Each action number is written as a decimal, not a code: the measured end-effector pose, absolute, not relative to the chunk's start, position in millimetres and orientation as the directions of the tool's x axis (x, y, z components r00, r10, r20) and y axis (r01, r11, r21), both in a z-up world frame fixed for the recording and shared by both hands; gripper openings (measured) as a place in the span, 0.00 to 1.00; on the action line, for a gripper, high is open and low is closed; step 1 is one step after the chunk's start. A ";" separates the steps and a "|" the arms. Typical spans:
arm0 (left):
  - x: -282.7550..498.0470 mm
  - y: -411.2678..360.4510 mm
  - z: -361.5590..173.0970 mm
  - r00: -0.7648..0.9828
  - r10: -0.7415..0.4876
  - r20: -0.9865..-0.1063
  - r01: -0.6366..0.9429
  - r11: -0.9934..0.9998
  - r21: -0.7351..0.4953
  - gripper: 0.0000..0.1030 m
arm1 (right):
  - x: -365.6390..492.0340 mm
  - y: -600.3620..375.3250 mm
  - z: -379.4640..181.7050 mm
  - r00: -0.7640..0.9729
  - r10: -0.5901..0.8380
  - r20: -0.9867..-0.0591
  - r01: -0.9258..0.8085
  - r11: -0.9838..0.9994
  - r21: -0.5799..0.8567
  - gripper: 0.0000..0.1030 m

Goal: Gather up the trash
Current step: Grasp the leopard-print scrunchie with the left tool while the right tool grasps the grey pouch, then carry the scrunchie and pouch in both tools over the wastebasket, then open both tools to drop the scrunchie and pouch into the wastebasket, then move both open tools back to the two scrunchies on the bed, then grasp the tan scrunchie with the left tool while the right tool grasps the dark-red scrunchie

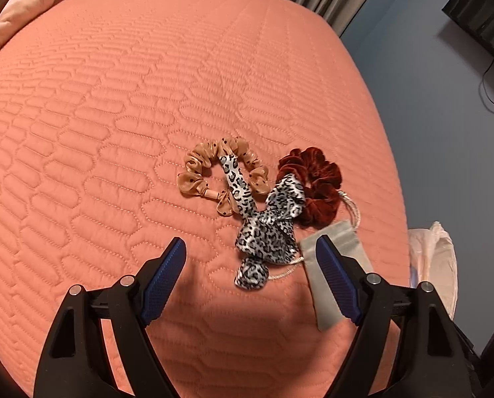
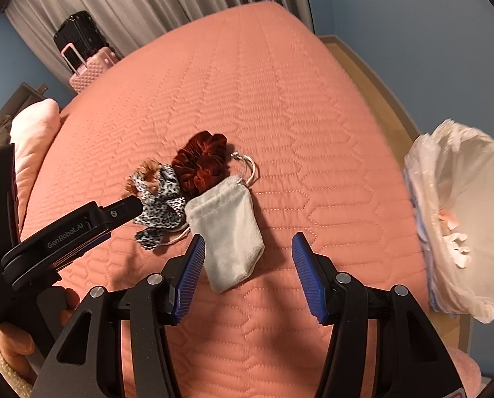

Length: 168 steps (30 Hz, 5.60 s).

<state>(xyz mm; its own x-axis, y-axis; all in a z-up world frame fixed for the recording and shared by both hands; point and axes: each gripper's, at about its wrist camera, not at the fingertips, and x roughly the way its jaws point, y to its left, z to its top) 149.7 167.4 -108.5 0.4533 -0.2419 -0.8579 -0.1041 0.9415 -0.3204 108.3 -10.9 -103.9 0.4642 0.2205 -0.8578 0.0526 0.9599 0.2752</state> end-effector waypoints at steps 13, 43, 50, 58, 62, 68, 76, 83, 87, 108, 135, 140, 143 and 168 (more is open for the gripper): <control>166.1 167.6 -131.4 0.419 -0.247 -0.874 -0.106 0.942 -0.317 0.47 | 129.1 -4.9 -148.3 0.383 0.240 -0.892 0.088 0.952 0.294 0.33; 110.9 63.5 17.2 0.571 -0.440 -0.693 0.262 0.898 -0.354 0.11 | 61.9 -84.5 28.6 0.715 0.234 -0.659 0.057 0.920 0.389 0.04; 95.6 19.6 47.5 0.579 -0.485 -0.656 0.360 0.873 -0.328 0.11 | 35.1 -129.2 61.5 0.777 0.171 -0.606 0.104 0.914 0.392 0.04; 82.0 -32.4 65.0 0.553 -0.527 -0.646 0.446 0.842 -0.305 0.11 | 4.7 -185.4 80.3 0.817 0.086 -0.570 0.181 0.901 0.394 0.04; 75.7 -58.0 69.0 0.532 -0.549 -0.644 0.494 0.820 -0.290 0.11 | -7.0 -206.5 84.9 0.827 0.049 -0.560 0.214 0.894 0.394 0.04; 66.9 -93.1 71.5 0.501 -0.577 -0.645 0.555 0.786 -0.272 0.11 | -22.4 -232.8 87.8 0.831 0.004 -0.556 0.261 0.880 0.397 0.04; 67.9 -109.5 70.4 0.522 -0.555 -0.648 0.533 0.805 -0.261 0.60 | -25.5 -245.6 85.7 0.826 -0.023 -0.563 0.292 0.873 0.392 0.04; 72.7 -106.4 66.5 0.528 -0.535 -0.660 0.504 0.823 -0.263 0.60 | -23.8 -245.6 81.3 0.825 -0.027 -0.565 0.291 0.877 0.383 0.11; 72.7 -103.9 63.6 0.531 -0.525 -0.665 0.492 0.830 -0.262 0.60 | -22.3 -238.7 79.6 0.823 -0.018 -0.568 0.285 0.878 0.385 0.11; 75.2 -72.4 63.8 0.552 -0.509 -0.660 0.438 0.851 -0.290 0.60 | -10.1 -208.5 81.1 0.816 0.010 -0.578 0.240 0.904 0.354 0.25; 100.4 42.3 38.0 0.601 -0.421 -0.679 0.241 0.906 -0.348 0.60 | 32.2 -108.7 65.4 0.758 0.120 -0.641 0.092 0.953 0.288 0.39; 108.1 74.5 25.9 0.605 -0.394 -0.692 0.185 0.915 -0.359 0.60 | 47.1 -80.7 55.7 0.733 0.145 -0.665 0.061 0.959 0.277 0.39; 113.7 96.1 15.4 0.605 -0.369 -0.706 0.146 0.923 -0.357 0.60 | 57.5 -61.8 47.9 0.714 0.161 -0.682 0.035 0.964 0.264 0.41; 195.2 217.6 -116.1 0.469 -0.202 -0.860 -0.138 0.945 -0.298 0.60 | 190.6 34.5 -96.8 0.455 0.219 -0.863 0.021 0.966 0.256 0.44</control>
